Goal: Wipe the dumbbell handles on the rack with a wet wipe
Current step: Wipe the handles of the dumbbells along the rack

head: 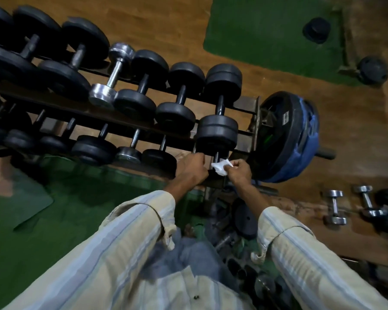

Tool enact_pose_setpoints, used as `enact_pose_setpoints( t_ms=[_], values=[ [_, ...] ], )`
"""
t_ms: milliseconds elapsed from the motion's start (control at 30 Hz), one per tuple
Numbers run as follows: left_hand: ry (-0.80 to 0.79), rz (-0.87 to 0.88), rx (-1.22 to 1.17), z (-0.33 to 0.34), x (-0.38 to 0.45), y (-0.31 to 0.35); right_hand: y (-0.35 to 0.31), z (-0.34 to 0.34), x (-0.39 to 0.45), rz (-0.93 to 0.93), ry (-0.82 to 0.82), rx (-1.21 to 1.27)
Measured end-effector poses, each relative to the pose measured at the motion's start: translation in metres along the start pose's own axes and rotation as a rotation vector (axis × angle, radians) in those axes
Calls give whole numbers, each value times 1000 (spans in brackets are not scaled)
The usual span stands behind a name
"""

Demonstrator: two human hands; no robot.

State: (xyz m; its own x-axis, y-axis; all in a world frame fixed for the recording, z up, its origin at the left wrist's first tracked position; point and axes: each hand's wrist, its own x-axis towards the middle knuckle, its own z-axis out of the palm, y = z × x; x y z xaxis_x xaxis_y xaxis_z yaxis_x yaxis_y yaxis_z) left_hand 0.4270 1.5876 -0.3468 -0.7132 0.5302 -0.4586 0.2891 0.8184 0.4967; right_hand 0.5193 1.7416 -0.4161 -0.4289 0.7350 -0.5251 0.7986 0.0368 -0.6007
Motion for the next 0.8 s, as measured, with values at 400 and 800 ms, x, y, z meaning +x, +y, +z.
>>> enact_pose_setpoints(
  t_ms=[400, 800],
  values=[
    [9, 299, 412, 128, 135, -75, 99, 82, 116, -51, 149, -269],
    [-90, 394, 598, 223, 190, -110, 140, 123, 171, -389, -113, -628]
  ],
)
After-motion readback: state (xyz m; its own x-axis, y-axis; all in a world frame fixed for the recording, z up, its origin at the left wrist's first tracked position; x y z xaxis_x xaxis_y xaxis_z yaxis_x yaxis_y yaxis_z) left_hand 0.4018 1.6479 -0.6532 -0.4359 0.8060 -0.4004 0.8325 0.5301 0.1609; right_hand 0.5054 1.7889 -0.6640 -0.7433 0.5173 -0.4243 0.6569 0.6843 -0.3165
